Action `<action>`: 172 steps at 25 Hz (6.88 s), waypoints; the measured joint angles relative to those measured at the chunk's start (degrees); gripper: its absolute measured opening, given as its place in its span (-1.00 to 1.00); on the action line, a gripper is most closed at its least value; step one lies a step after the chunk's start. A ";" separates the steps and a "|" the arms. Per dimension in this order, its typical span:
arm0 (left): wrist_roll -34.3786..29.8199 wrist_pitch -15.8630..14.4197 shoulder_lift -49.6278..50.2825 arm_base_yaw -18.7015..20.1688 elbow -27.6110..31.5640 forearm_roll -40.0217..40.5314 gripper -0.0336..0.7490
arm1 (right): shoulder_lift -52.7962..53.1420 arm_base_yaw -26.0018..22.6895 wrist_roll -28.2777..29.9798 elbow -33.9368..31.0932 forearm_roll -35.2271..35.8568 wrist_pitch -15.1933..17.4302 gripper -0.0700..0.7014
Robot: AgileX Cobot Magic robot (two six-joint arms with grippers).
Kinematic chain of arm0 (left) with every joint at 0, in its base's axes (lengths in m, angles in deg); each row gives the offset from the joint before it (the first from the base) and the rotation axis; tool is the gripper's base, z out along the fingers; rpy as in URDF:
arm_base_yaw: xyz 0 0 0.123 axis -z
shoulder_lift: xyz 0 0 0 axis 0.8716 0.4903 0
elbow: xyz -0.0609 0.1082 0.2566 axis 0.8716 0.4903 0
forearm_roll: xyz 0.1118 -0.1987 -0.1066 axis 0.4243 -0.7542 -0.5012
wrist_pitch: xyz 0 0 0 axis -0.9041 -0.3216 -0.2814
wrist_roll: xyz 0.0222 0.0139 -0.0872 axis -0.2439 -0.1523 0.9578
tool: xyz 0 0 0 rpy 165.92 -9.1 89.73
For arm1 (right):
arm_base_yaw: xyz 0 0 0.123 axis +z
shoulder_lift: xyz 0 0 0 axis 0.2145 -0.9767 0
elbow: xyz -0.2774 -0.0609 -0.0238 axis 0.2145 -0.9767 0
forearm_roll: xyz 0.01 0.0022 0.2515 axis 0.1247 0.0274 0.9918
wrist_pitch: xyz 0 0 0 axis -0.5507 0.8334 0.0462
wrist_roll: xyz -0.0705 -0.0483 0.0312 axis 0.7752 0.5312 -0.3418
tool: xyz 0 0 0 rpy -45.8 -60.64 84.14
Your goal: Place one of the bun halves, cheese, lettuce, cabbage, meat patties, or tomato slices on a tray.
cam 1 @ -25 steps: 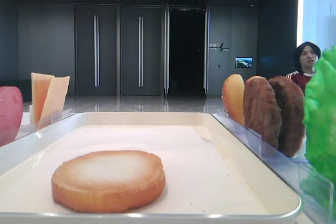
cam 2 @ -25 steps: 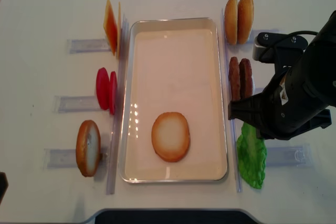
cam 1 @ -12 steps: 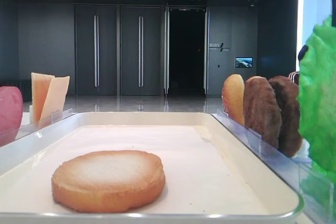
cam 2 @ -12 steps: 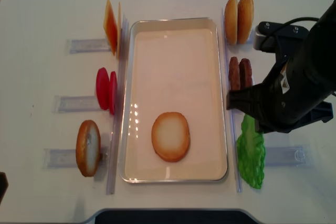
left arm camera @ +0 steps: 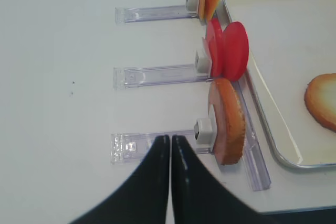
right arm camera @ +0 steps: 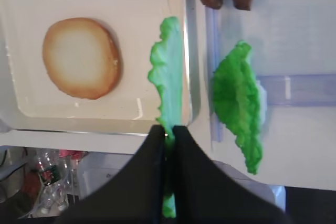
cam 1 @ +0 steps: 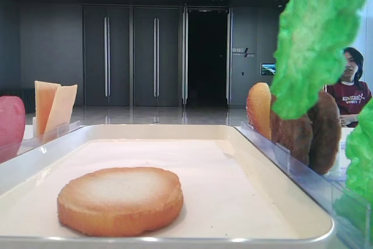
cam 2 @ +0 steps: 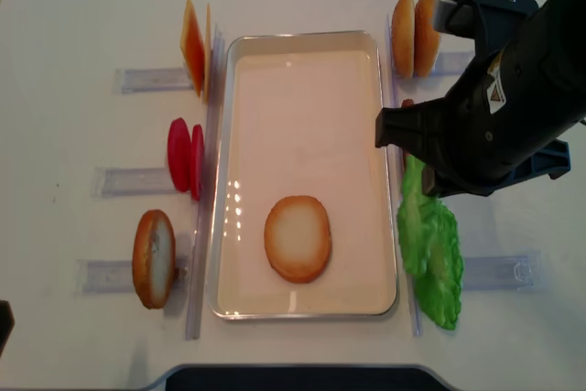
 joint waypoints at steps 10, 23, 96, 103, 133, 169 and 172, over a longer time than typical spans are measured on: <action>0.00 0.00 0.00 0.00 0.00 0.00 -0.93 | -0.07 1.93 2.68 0.01 7.51 -12.56 -0.74; 0.00 0.00 0.00 0.00 0.00 0.00 -0.93 | -10.68 6.41 10.67 0.01 18.68 -25.19 -0.74; 0.00 0.00 0.00 0.00 0.00 0.00 -0.93 | -22.16 6.55 17.33 -0.21 19.13 -30.75 -0.74; 0.00 0.00 0.00 0.00 0.00 0.00 -0.93 | -22.16 6.55 17.10 -0.21 17.75 -30.63 -0.74; 0.00 0.00 0.00 0.00 0.00 0.00 -0.93 | -22.16 6.55 7.22 -0.21 5.08 -26.33 0.00; 0.00 0.00 0.00 0.00 0.00 0.00 -0.93 | -18.60 -3.03 9.89 21.09 -6.01 3.00 0.32; 0.00 0.00 0.00 0.00 0.00 0.00 -0.93 | -17.58 -7.54 12.35 21.09 -6.08 3.00 0.32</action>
